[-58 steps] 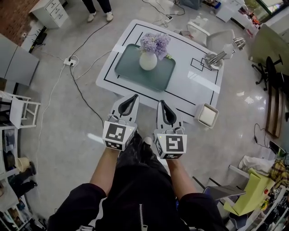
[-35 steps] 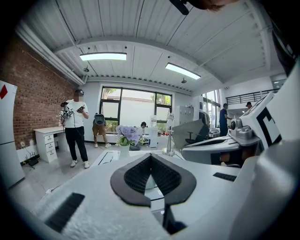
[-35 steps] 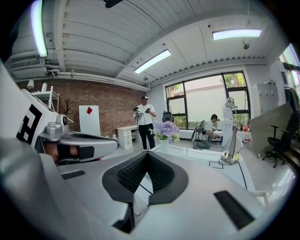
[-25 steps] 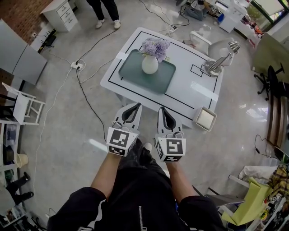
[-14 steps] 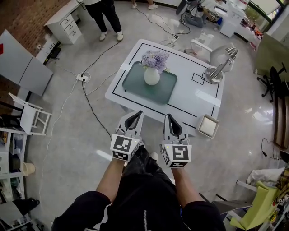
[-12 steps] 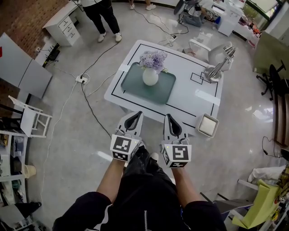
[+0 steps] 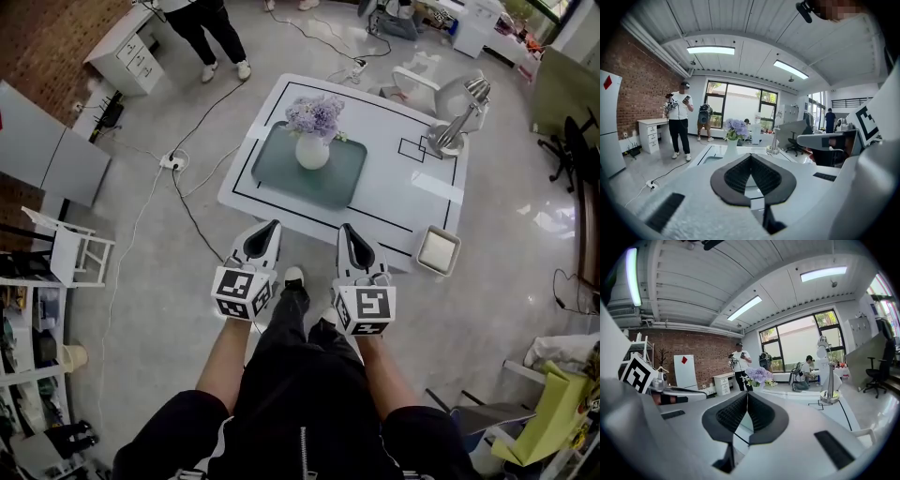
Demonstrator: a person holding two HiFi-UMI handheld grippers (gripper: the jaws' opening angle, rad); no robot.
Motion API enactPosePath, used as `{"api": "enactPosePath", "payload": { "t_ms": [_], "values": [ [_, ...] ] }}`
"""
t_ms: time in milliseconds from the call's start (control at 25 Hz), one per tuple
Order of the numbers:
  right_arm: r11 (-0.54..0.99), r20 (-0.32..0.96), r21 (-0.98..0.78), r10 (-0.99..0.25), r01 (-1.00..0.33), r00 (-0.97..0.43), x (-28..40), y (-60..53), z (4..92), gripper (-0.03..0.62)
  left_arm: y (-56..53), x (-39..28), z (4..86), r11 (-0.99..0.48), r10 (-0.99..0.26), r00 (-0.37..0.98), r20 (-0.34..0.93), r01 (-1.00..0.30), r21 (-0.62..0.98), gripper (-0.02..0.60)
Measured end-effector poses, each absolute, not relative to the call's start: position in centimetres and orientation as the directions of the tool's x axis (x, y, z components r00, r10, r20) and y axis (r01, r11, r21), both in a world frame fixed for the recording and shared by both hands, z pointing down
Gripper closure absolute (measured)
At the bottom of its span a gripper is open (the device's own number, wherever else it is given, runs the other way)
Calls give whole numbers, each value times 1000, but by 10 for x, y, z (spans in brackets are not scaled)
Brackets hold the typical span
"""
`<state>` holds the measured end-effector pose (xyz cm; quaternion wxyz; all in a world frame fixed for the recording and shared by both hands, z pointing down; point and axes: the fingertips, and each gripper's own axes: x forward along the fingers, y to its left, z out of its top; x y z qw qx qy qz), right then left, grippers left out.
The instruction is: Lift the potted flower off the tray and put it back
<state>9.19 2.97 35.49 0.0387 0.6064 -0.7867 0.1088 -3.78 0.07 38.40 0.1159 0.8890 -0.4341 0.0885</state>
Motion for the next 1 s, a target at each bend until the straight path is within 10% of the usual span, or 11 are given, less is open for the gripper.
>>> {"api": "enactPosePath", "payload": {
  "t_ms": [1000],
  "values": [
    [211,305,-83,-925,-974,-226,52,-107,399,589,-147,-23,419,-706,-663,702,258,-702,94,577]
  ]
}}
